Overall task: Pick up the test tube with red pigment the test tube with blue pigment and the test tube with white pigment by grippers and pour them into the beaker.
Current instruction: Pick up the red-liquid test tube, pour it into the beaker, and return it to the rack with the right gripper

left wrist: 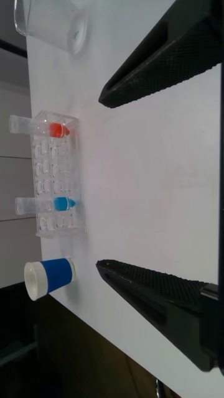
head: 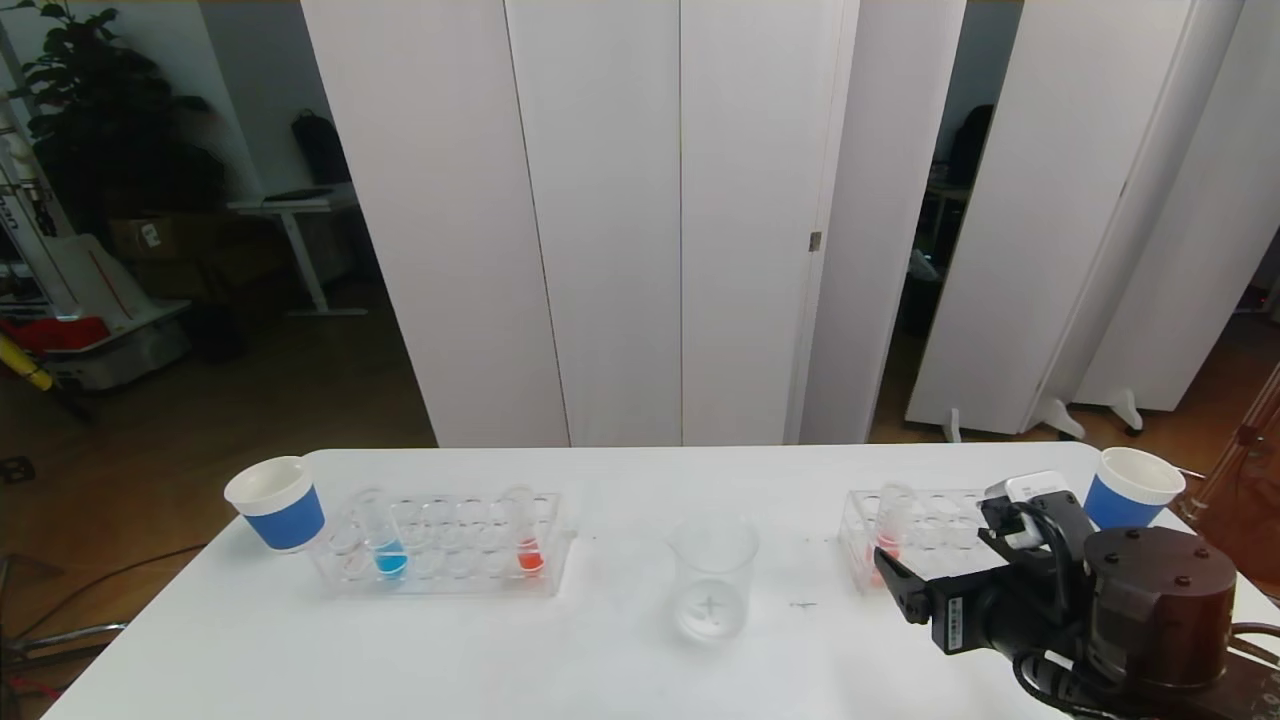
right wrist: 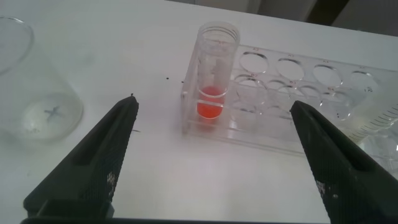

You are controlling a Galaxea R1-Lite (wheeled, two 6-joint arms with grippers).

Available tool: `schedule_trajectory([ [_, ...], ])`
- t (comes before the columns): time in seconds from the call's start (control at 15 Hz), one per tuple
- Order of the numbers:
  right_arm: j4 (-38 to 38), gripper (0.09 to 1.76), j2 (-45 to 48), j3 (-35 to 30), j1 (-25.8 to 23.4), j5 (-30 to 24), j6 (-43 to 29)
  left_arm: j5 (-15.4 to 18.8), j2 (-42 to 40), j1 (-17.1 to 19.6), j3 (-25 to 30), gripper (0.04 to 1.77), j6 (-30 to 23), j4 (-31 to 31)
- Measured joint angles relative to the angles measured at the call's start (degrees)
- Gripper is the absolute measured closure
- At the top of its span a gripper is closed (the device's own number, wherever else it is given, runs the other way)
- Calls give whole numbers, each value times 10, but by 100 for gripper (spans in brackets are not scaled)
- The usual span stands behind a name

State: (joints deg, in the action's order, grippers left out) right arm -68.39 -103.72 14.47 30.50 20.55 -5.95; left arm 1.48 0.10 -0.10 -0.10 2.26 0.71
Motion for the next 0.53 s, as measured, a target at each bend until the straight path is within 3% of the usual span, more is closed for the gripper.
schedule_trajectory([
  [0.33,-90,10,-69,5,-2,7,2,0,0,0,0,7,0,0],
  [0.53,-103,10,-102,16,-5,6,4,0,0,0,0,7,0,0],
])
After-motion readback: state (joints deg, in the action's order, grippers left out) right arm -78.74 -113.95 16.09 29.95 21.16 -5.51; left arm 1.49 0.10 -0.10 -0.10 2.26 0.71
